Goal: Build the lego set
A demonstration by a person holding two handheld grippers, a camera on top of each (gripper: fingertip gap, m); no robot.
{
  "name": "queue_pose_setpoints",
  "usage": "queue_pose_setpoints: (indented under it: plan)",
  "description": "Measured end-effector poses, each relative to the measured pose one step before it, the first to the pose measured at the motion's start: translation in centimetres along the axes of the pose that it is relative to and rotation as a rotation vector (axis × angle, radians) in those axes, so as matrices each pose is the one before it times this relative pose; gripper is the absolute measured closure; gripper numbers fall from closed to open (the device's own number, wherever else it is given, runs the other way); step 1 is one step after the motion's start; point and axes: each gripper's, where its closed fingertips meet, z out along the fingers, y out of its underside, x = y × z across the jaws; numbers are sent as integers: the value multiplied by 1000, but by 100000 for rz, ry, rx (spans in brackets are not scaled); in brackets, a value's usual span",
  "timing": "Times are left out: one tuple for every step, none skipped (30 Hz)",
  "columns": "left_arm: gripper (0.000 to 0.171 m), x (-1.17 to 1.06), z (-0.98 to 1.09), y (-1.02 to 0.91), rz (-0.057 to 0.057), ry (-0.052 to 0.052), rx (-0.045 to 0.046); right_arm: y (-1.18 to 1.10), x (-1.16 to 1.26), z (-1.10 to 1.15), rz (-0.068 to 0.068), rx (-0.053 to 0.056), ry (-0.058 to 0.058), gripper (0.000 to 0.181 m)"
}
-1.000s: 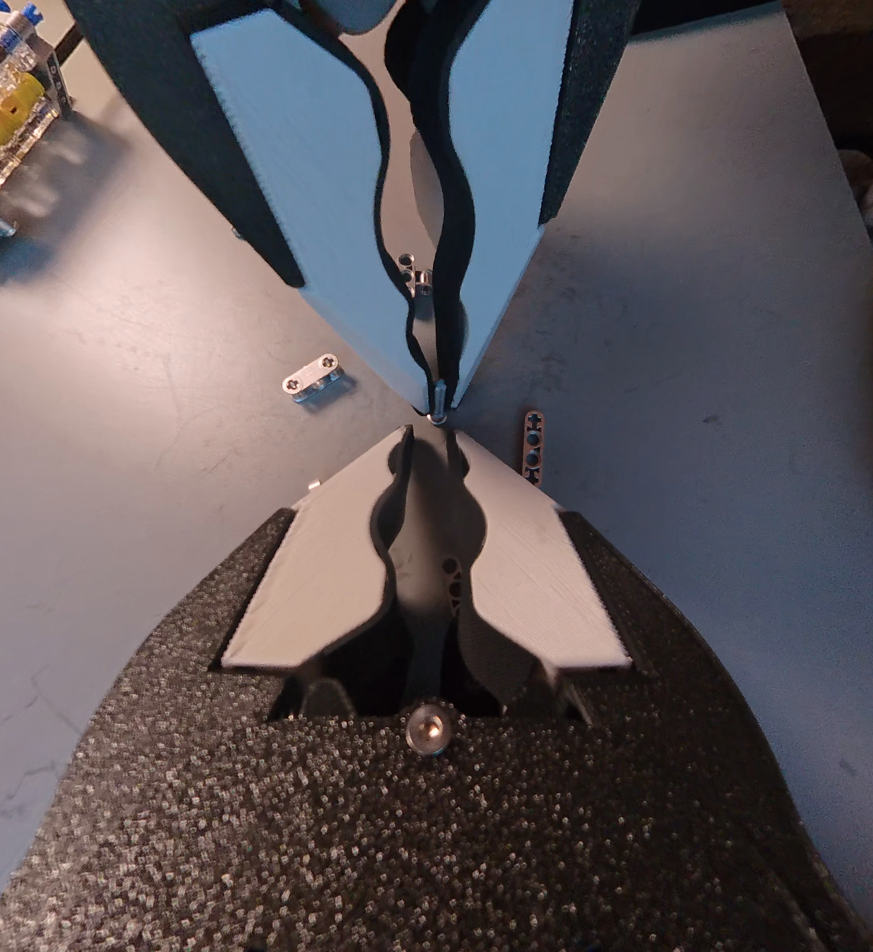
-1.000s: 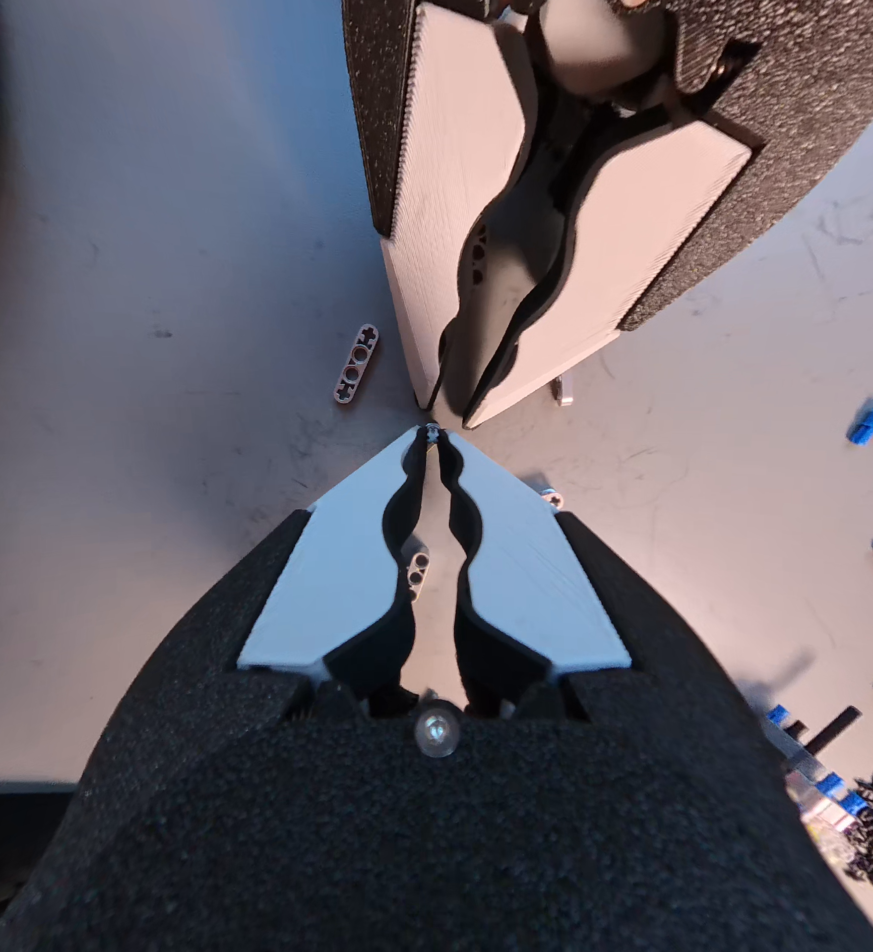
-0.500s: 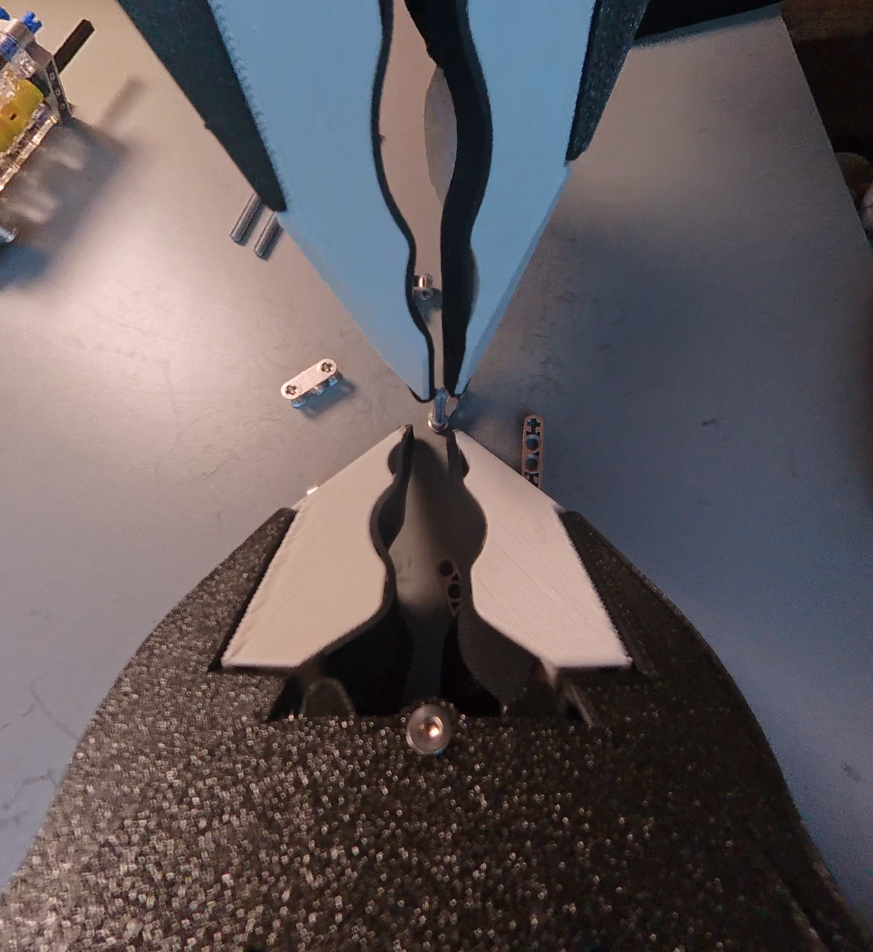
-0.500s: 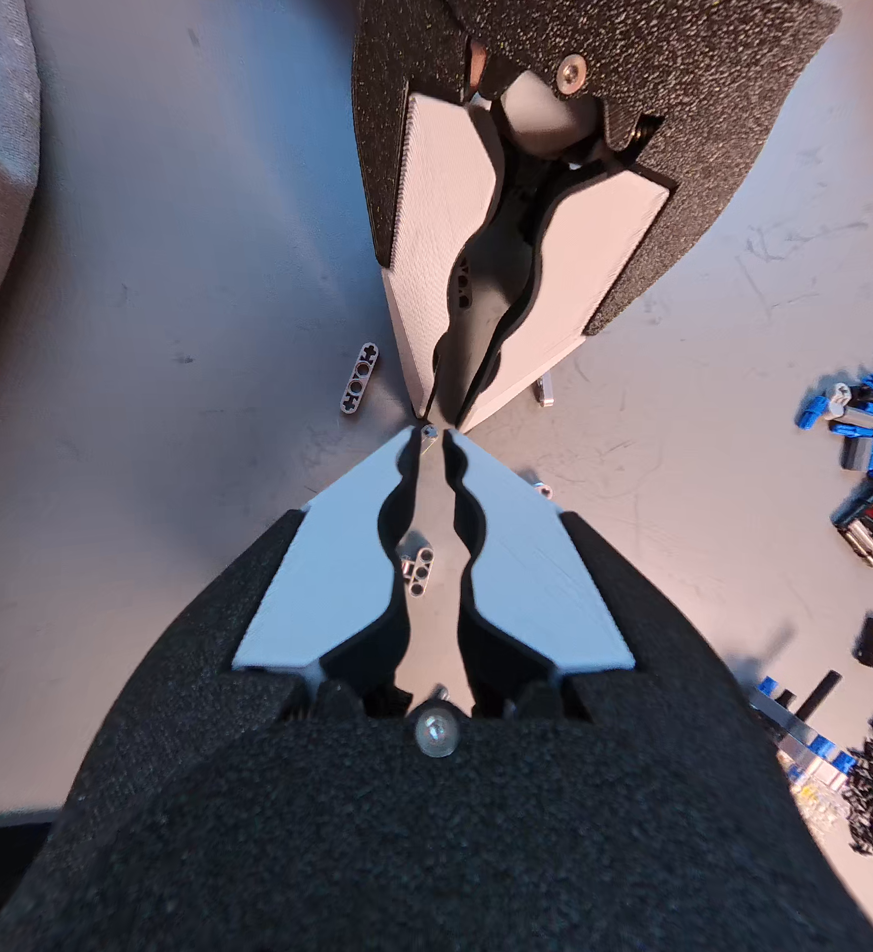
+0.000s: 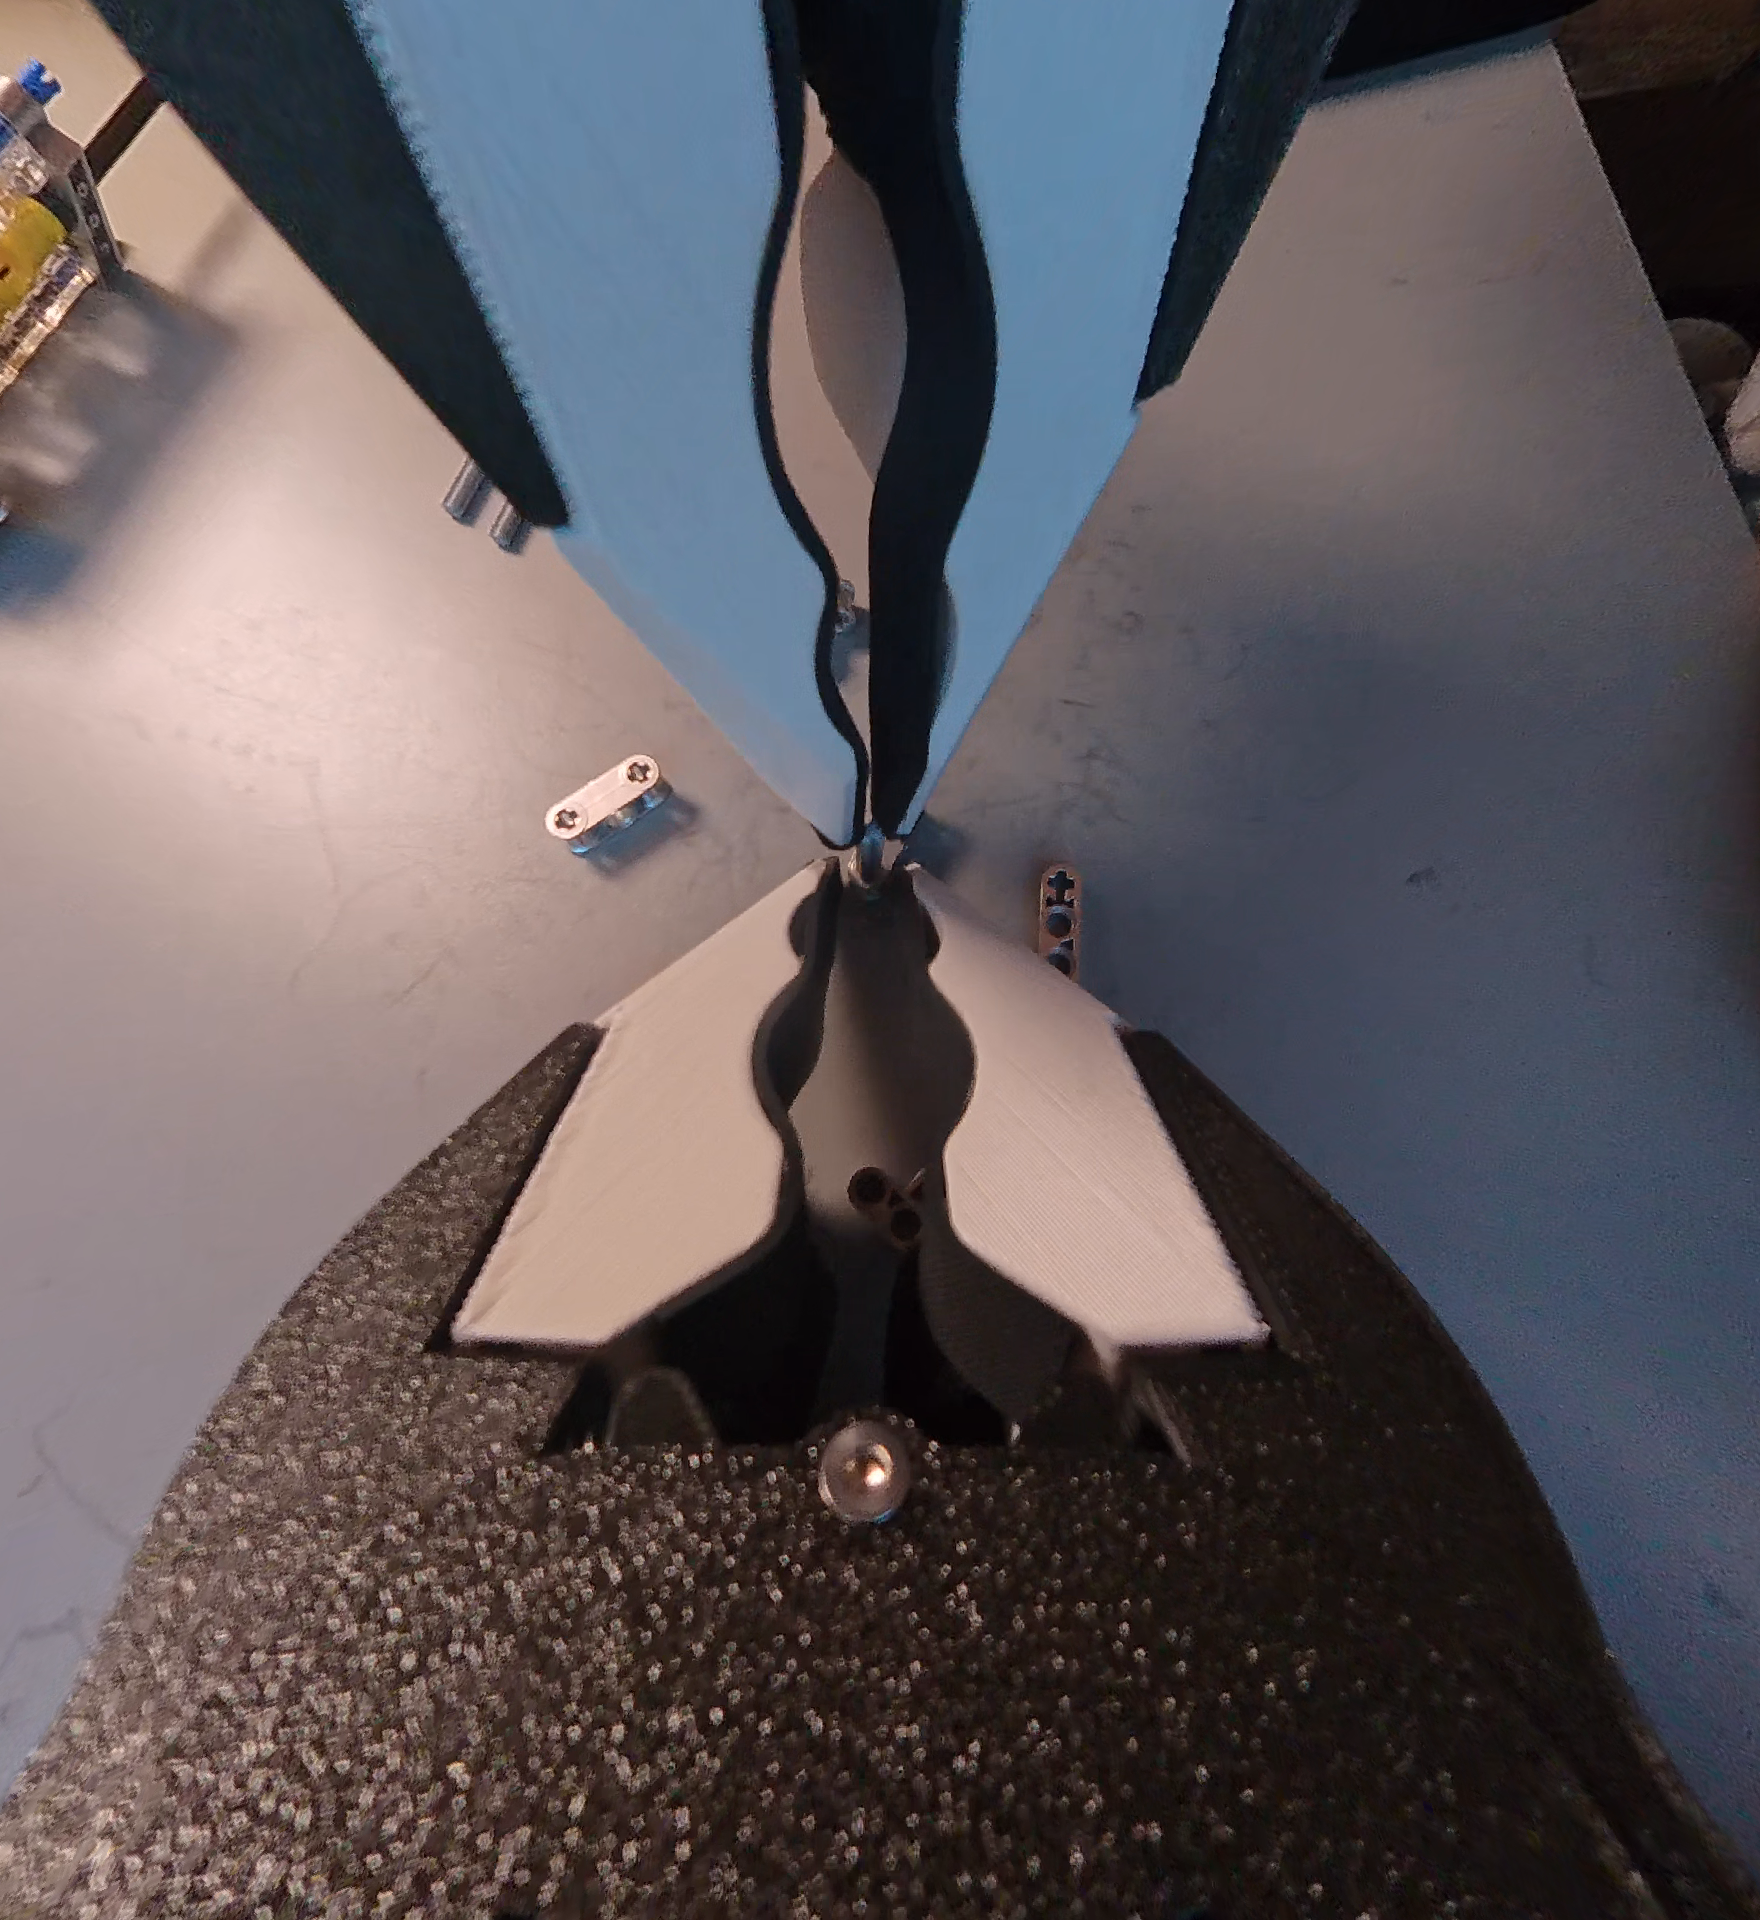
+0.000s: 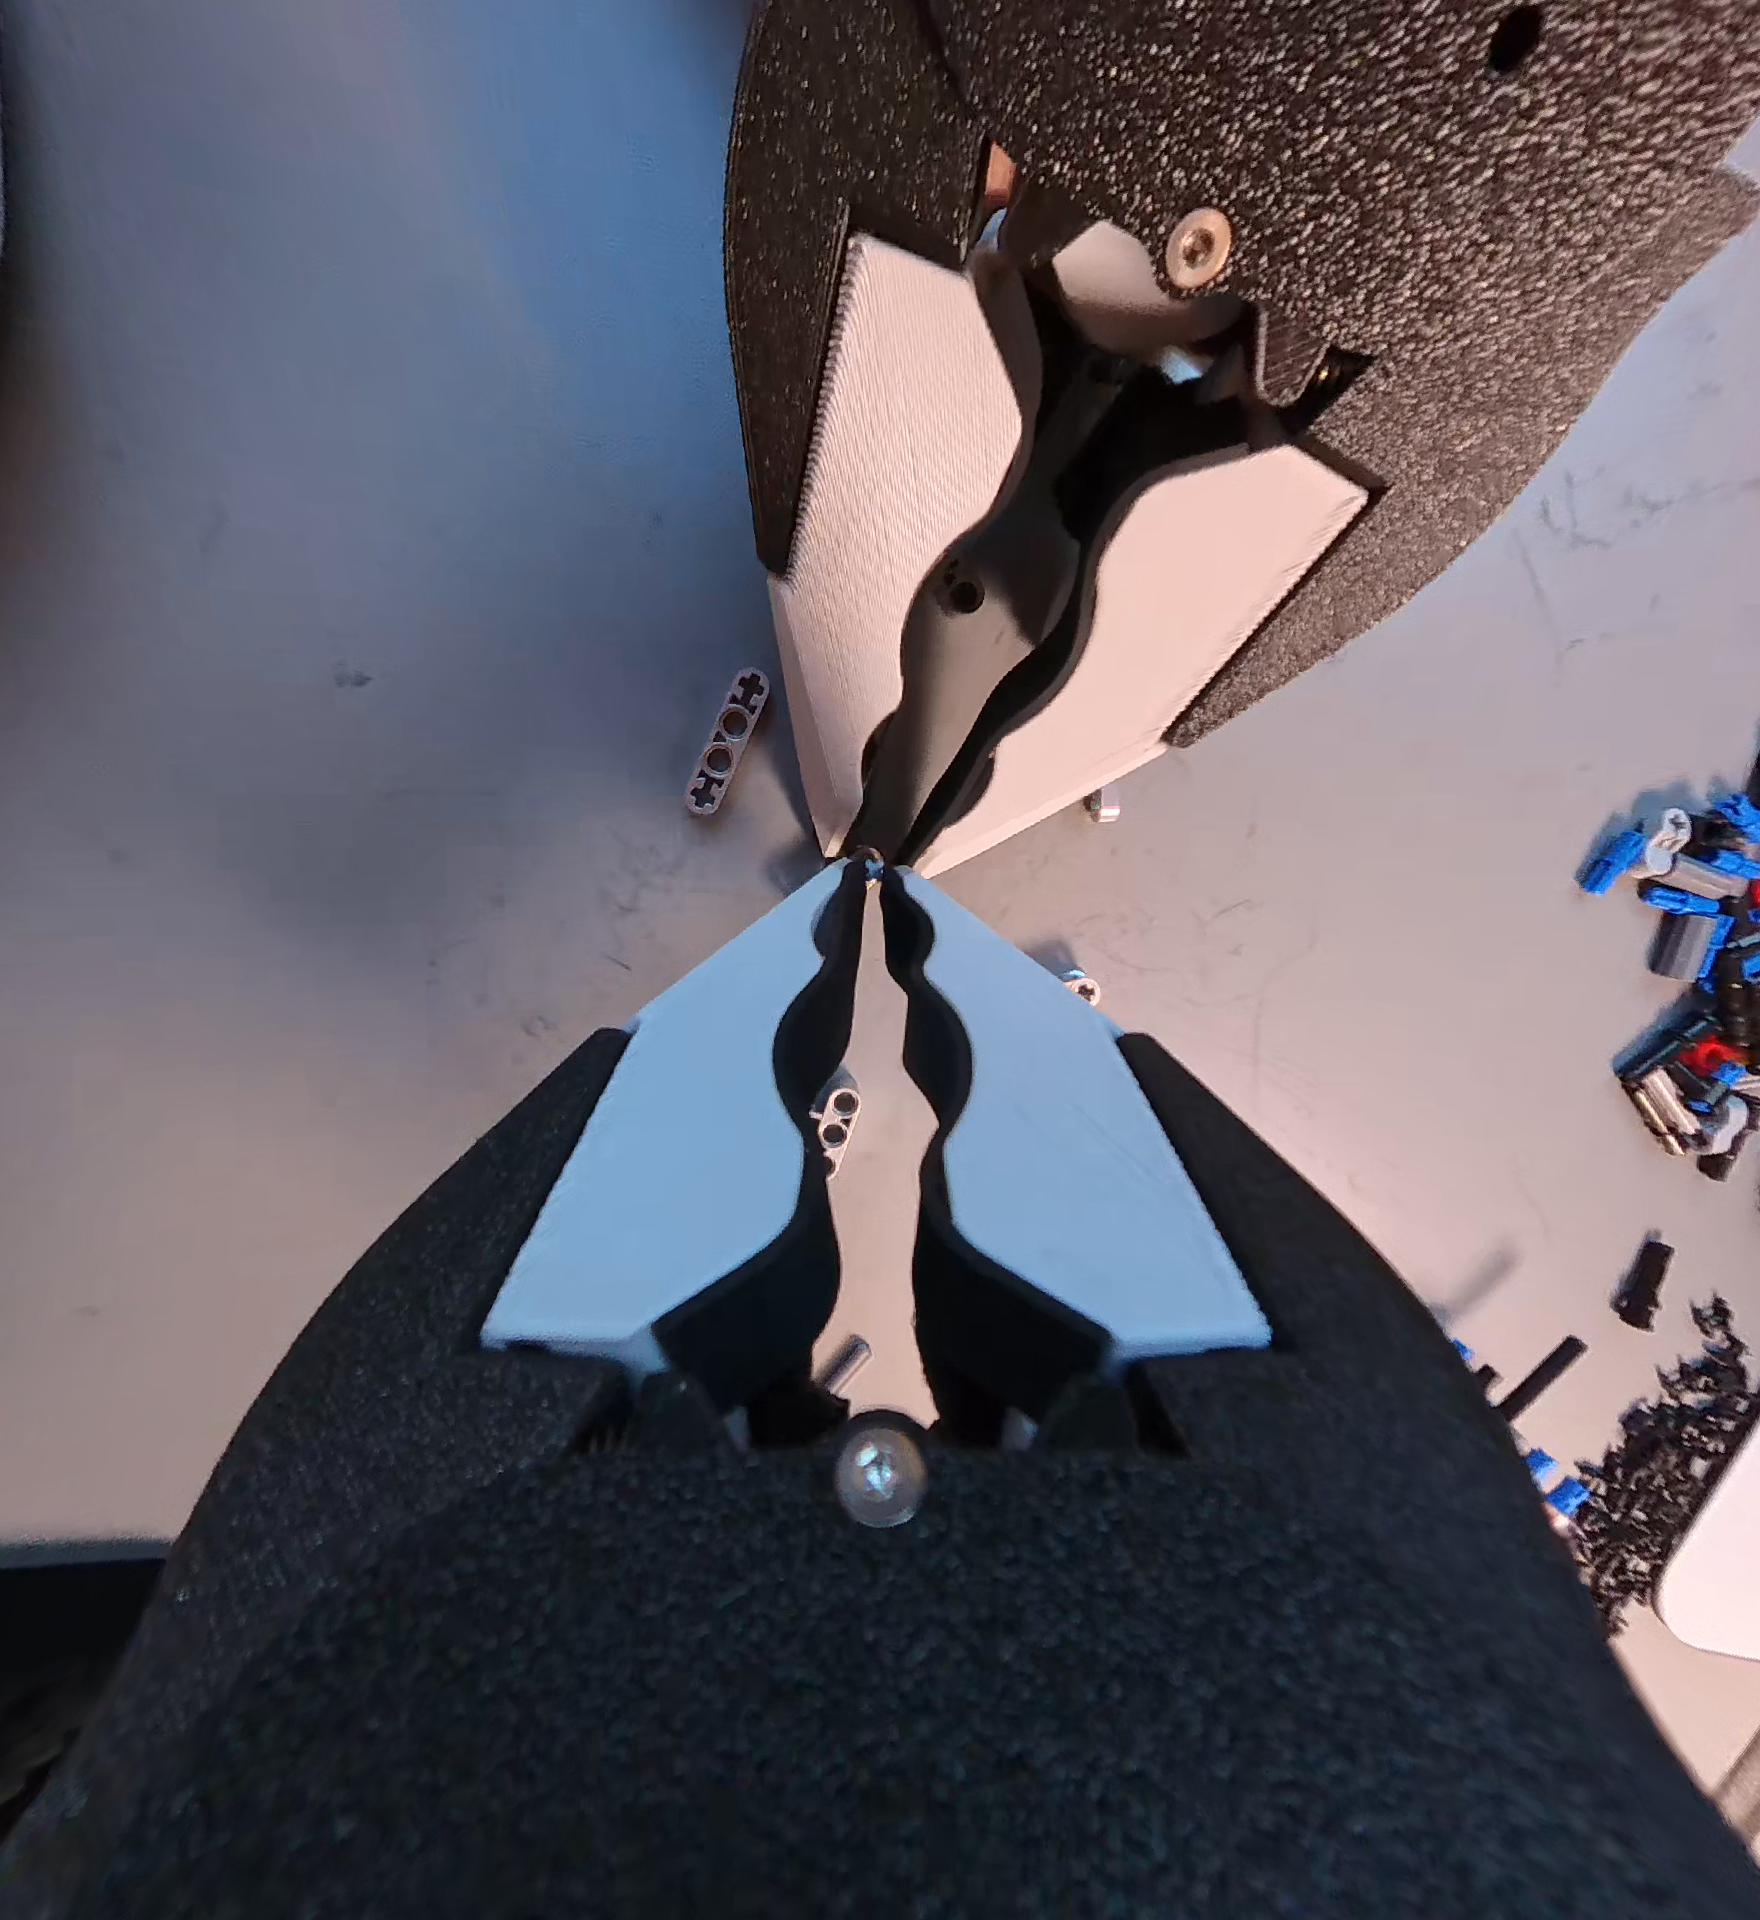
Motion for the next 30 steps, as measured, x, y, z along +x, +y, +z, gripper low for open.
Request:
queue_pose_setpoints:
  plan:
    - [164, 26, 19, -9, -44, 136, 73, 31, -9, 33, -357, -841, -68, 181]
    - [163, 15, 13, -15, -76, 108, 46, 222, -53, 238, -439, -1715, -172, 181]
    - [164, 37, 15, -2, -54, 215, 23, -158, -121, 134, 17, 778, -893, 181]
    - [164, 7, -4, 0, -36, 59, 41, -47, 36, 5, -625, 167, 196, 181]
    - [164, 13, 7, 4, -17, 21, 39, 66, 30, -8, 169, -378, 160, 181]
    - [164, 10, 1, -5, -7, 0, 56, 80, 7, -20, 574, -409, -111, 181]
    - [164, 2, 3, -5, -18, 6, 39, 26, -10, 1, 614, 101, -276, 181]
    - [164, 6, 4, -5, -83, 69, 21, 15, -1, -8, 507, 107, -118, 181]
    - [164, -7, -8, 5, -116, 76, 17, -17, 17, 5, 466, 291, 139, 181]
    - [164, 5, 4, -5, -91, 60, 17, -59, 35, 9, 573, 925, 486, 181]
    - [164, 3, -9, -6, 44, -26, 4, 17, -4, -6, 955, 1330, 135, 181]
    - [164, -6, -2, -9, 219, -187, -28, 9, -16, -22, 1128, 2243, 38, 181]
    - [165, 6, -38, 9, 247, -205, -28, -7, -32, -16, 1515, 3069, 119, 181]
    - [164, -25, -120, -15, -3, -208, 339, -3, -72, -94, 2334, 3572, -184, 181]
    - [162, -98, -306, -154, -684, -120, 1574, -255, 114, -324, 2955, 5714, 918, 181]
    - [160, -163, -524, -373, -1706, 300, 3083, -537, 262, -597, 3869, 7891, 1351, 181]
    - [159, -209, -710, -622, -2647, 682, 4630, -663, 339, -771, 4332, 8843, 1477, 181]
    - [158, -189, -824, -912, -3091, 1164, 6304, -860, 539, -885, 3540, 10145, 2845, 181]
    - [157, -43, -860, -1191, -3267, 2164, 7713, -1066, 424, -931, 3376, 11345, 2054, 180]
    - [157, 110, -817, -1424, -3678, 2940, 8909, -1243, 307, -882, 3923, 11853, 1423, 180]
    - [156, 198, -720, -1605, -4200, 3182, 9822, -1359, 296, -781, 2959, 12044, 1833, 180]
    - [156, 304, -565, -1617, -4299, 3488, 9809, -1277, 142, -579, 2362, 10899, 1106, 180]
    - [155, 372, -399, -1476, -3968, 3418, 9001, -1015, -24, -351, 2006, 8875, 253, 180]
    - [156, 305, -247, -1197, -3076, 2587, 7453, -781, -27, -144, 984, 6998, 461, 180]
    - [158, 189, -121, -795, -1932, 1367, 5269, -570, -14, -41, 275, 5572, 534, 180]
    - [162, 44, -29, -343, -589, 40, 2505, -492, -45, 28, 354, 4816, 129, 180]
    - [162, 27, 9, -62, 608, -361, 671, -394, -60, 62, 1111, 4000, -422, 180]
    - [161, 120, 0, -46, 865, -69, 507, -200, -25, 86, 720, 2614, -331, 180]
    - [161, 94, -33, -144, 507, -53, 937, -253, 0, 48, 11, 2787, -127, 180]
    - [160, 65, -45, -182, 5, 109, 1183, -271, -9, 4, 660, 2772, -368, 180]
